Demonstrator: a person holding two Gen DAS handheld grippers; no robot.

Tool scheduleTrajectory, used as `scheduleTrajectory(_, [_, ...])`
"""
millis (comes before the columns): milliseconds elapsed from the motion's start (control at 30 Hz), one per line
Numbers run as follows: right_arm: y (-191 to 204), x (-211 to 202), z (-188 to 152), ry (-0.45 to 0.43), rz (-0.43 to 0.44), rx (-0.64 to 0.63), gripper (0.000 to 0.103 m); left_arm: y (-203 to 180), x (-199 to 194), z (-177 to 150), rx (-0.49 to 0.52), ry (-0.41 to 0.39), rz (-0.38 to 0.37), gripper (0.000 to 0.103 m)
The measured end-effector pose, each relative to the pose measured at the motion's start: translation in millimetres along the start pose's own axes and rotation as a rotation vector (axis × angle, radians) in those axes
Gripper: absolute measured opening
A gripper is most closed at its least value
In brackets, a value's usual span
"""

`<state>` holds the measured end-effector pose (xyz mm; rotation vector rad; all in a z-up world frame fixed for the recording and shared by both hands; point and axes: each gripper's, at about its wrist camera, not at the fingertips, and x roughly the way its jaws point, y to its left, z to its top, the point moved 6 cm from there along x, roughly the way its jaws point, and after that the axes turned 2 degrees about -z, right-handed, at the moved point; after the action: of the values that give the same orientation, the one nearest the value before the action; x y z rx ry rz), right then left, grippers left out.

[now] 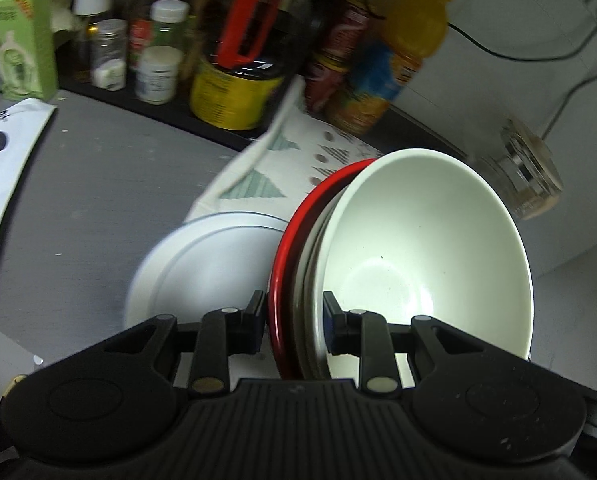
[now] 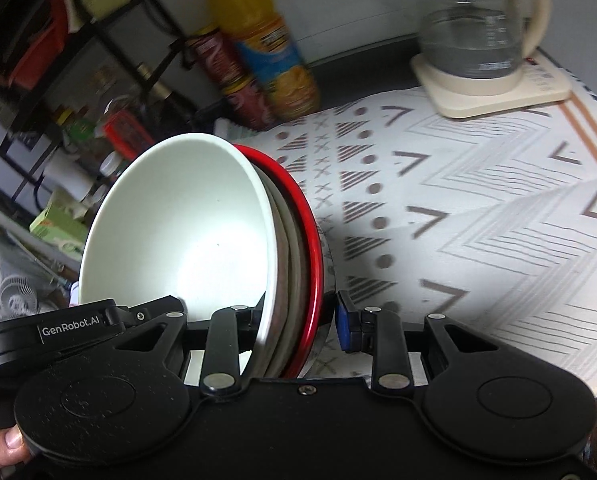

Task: Organize plates and bowls
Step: 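Carry the red bowl stack onto the plate stack and lower it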

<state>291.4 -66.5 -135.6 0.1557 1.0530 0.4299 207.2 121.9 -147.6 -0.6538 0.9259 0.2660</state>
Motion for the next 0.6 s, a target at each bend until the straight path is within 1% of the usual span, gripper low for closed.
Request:
scheduleTrajectory(167, [23.7, 12.7, -6.0, 0.025, 0.014, -0.028, 0.029, 26.6, -2.8, 2.1, -0.029, 0.002, 0.023, 0.027])
scheduleTrajectory(333, [40.9, 28.9, -13.6, 0.058, 0.015, -0.045, 0.029, 48.3, 2.6, 0.8, -0.054, 0.024, 0.040, 0.027])
scheduleTrajectory(600, [48.3, 47.0, -22.0, 0.100, -0.008, -0.049, 0.029, 64.3, 16.9, -3.7, -0.062, 0.054, 0.041, 0.027])
